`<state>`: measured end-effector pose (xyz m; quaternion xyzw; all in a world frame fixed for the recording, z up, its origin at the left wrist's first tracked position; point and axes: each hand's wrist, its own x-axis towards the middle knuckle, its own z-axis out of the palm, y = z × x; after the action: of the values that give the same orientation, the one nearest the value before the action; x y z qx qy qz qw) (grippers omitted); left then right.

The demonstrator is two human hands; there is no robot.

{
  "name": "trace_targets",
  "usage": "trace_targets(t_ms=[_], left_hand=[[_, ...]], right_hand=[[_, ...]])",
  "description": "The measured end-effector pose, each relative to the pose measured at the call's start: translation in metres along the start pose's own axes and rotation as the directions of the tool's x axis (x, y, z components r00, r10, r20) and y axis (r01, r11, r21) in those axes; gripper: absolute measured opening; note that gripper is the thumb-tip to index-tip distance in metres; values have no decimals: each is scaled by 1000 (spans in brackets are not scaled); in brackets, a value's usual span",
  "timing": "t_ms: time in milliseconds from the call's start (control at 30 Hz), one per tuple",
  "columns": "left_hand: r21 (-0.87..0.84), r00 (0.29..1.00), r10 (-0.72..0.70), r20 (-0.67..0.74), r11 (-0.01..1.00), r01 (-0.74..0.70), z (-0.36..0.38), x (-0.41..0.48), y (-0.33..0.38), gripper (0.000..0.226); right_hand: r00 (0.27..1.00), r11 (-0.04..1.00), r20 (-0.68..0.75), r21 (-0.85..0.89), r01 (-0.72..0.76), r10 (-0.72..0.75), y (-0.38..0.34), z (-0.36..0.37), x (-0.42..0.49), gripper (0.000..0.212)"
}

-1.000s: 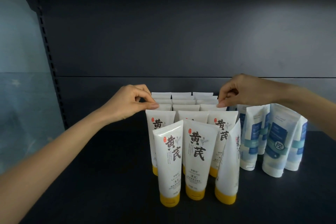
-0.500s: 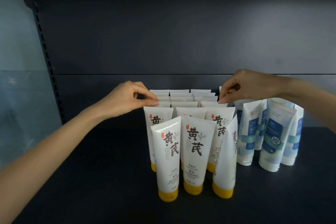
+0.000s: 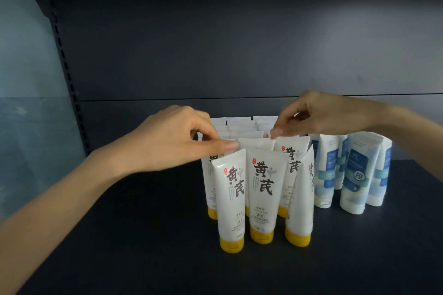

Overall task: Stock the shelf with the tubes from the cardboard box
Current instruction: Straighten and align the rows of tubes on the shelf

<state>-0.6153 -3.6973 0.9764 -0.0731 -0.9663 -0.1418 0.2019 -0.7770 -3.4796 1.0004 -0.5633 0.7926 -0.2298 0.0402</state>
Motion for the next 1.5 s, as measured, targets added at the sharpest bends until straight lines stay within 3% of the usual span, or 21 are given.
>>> trace_targets(t_ms=[167, 300, 433, 567, 733, 967, 1233, 1500], left_hand=[[151, 1000, 9, -3, 989, -8, 2, -5, 8, 51], [183, 1000, -6, 7, 983, 5, 2, -6, 6, 42], [189, 999, -32, 11, 982, 29, 2, -4, 1, 31], [132, 999, -36, 3, 991, 36, 3, -3, -7, 31], [105, 999, -33, -16, 994, 34, 2, -1, -16, 48], [57, 994, -91, -65, 994, 95, 7, 1, -27, 33], [-104, 991, -129, -30, 987, 125, 9, 0, -33, 24], [-143, 990, -93, -104, 987, 78, 14, 4, -21, 37]], right_hand=[[998, 996, 57, -81, -26, 30, -21, 13, -7, 47], [998, 985, 52, -169, -35, 44, -29, 20, -7, 23], [997, 985, 53, -164, -47, 57, -31, 18, -4, 21], [999, 991, 7, -128, -30, 31, -23, 18, -1, 27], [999, 998, -51, -62, 11, -14, -14, 22, 0, 23], [995, 998, -76, -30, 57, -59, -6, 24, 4, 20], [993, 994, -54, -23, 105, -106, 2, 23, 1, 20], [992, 992, -110, 93, 79, -69, 10, 16, -9, 30]])
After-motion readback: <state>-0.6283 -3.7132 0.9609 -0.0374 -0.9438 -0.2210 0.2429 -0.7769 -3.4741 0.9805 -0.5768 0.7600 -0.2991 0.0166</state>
